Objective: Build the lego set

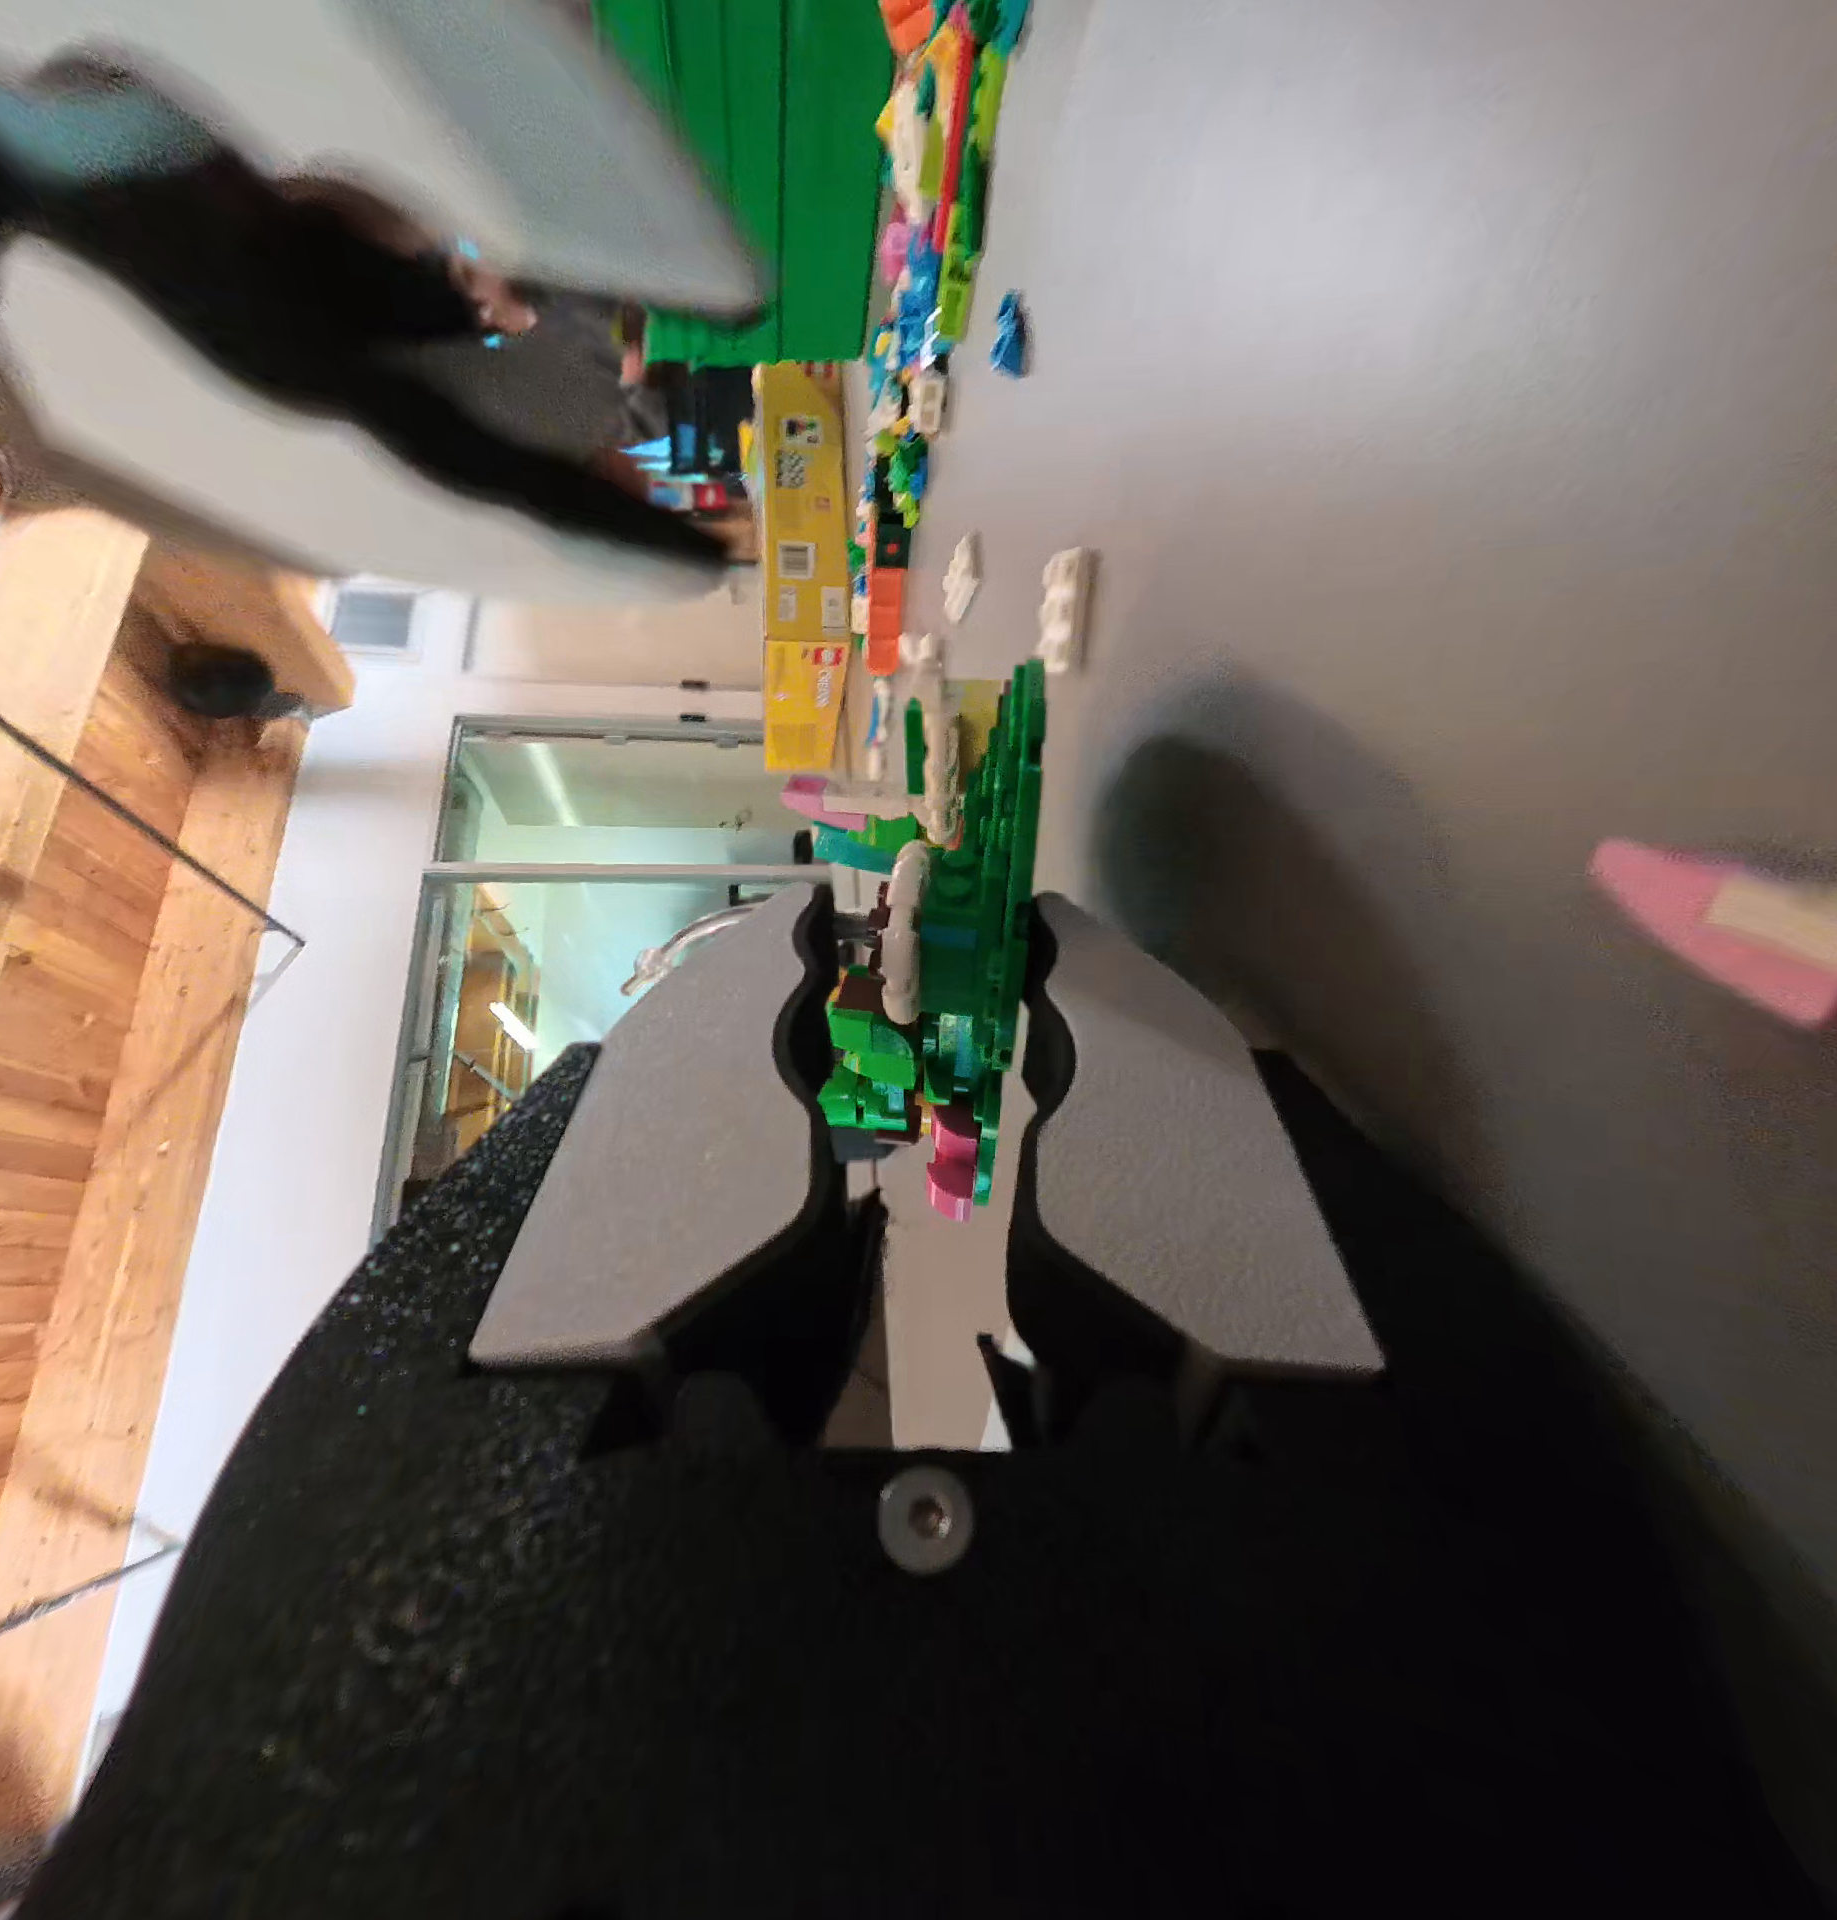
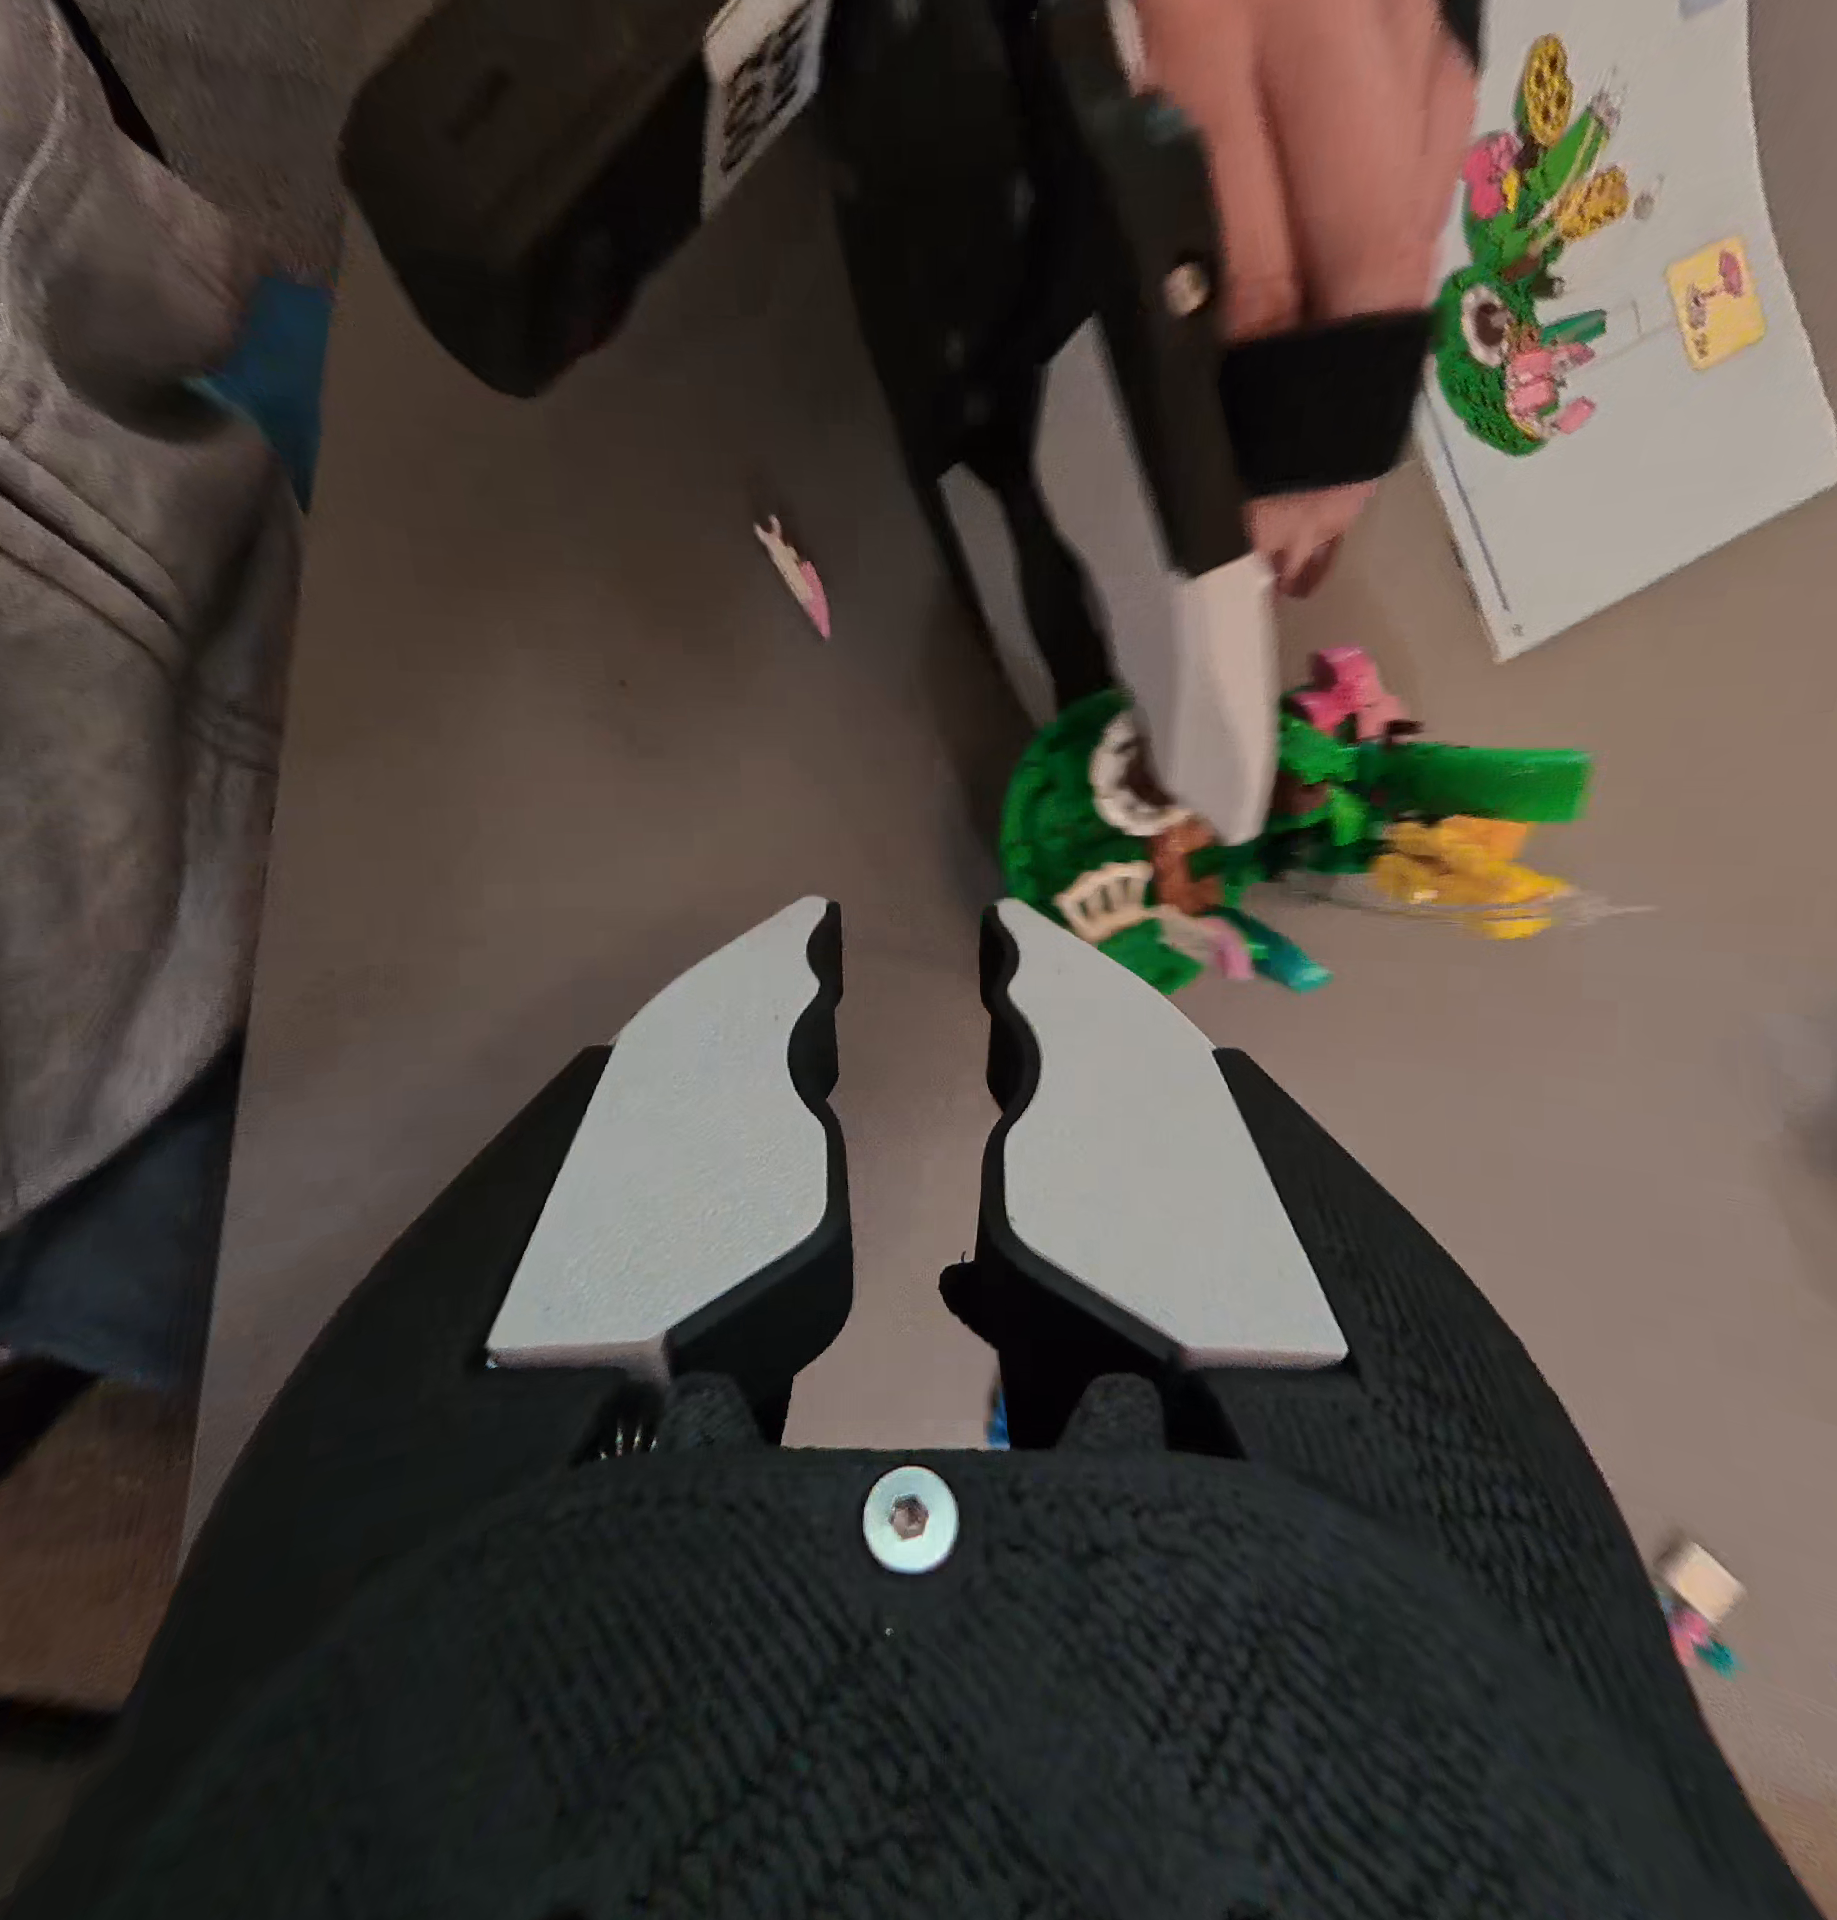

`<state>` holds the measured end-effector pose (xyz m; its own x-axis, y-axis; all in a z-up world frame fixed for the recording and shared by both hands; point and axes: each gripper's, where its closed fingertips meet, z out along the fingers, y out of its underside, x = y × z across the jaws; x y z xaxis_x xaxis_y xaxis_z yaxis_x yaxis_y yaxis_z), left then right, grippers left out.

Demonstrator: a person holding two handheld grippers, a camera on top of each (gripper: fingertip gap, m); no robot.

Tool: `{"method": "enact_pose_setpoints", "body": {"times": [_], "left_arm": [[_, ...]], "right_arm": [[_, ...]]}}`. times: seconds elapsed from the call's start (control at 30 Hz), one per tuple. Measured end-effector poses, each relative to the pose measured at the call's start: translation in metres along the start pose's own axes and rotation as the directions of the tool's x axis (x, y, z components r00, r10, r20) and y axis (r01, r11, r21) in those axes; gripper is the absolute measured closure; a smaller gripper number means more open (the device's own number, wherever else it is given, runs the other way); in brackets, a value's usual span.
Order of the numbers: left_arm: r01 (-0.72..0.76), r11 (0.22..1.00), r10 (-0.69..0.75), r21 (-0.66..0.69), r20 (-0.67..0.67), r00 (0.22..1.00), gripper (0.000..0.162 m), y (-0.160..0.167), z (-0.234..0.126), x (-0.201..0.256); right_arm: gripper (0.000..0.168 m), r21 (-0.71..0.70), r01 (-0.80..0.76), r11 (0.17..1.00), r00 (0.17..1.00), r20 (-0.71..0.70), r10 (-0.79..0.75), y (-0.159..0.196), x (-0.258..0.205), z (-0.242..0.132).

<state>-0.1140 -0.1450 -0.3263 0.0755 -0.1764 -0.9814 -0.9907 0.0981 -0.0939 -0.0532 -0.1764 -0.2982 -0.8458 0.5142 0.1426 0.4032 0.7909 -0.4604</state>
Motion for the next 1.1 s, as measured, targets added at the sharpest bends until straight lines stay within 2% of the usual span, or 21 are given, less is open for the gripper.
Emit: {"method": "enact_pose_setpoints", "body": {"times": [0.03, 0.17, 0.4, 0.5, 0.67, 0.83, 0.93, 1.0, 1.1], "left_arm": [[0.01, 1.0, -0.009, -0.015, 0.022, 1.0, 0.129, 0.005, -0.003, -0.005], [-0.002, 0.998, 0.007, -0.067, 0.079, 0.997, 0.129, 0.026, -0.015, -0.016], [-0.039, 0.997, 0.044, -0.072, 0.071, 0.997, 0.129, 0.03, -0.014, -0.011], [-0.057, 0.996, 0.062, -0.071, 0.065, 0.996, 0.129, 0.028, -0.012, -0.009], [-0.061, 0.996, 0.064, -0.066, 0.051, 0.997, 0.129, 0.027, -0.01, -0.006], [-0.055, 0.997, 0.056, -0.063, 0.026, 0.998, 0.129, 0.026, -0.007, -0.002], [-0.037, 0.997, 0.038, -0.06, 0.014, 0.999, 0.129, 0.026, -0.006, -0.001], [-0.03, 0.998, 0.03, -0.06, 0.007, 1.0, 0.129, 0.026, -0.005, 0.0], [-0.032, 0.998, 0.032, -0.059, -0.003, 0.999, 0.129, 0.025, -0.003, 0.002]], "right_arm": [[0.143, 0.026, 0.0, 1.0, 1.0, -0.01, 0.001, -0.001, -0.006, 0.007], [0.143, 0.144, 0.018, 0.989, 1.0, -0.02, -0.016, -0.018, -0.029, 0.04], [0.144, 0.172, 0.045, 0.984, 0.999, -0.001, -0.045, -0.034, -0.032, 0.083], [0.146, 0.173, 0.032, 0.984, 0.999, 0.028, -0.037, -0.037, -0.028, 0.088], [0.164, 0.147, 0.059, 0.987, 0.998, 0.028, -0.063, -0.038, -0.025, 0.091], [0.165, 0.085, 0.178, 0.98, 0.98, -0.103, -0.169, -0.029, -0.017, 0.079], [0.165, -0.001, 0.4, 0.916, 0.886, -0.257, -0.387, -0.018, -0.01, 0.063], [0.165, -0.095, 0.567, 0.818, 0.753, -0.343, -0.561, -0.009, -0.007, 0.053], [0.165, -0.231, 0.719, 0.655, 0.558, -0.371, -0.742, 0.008, -0.007, 0.046]]}}
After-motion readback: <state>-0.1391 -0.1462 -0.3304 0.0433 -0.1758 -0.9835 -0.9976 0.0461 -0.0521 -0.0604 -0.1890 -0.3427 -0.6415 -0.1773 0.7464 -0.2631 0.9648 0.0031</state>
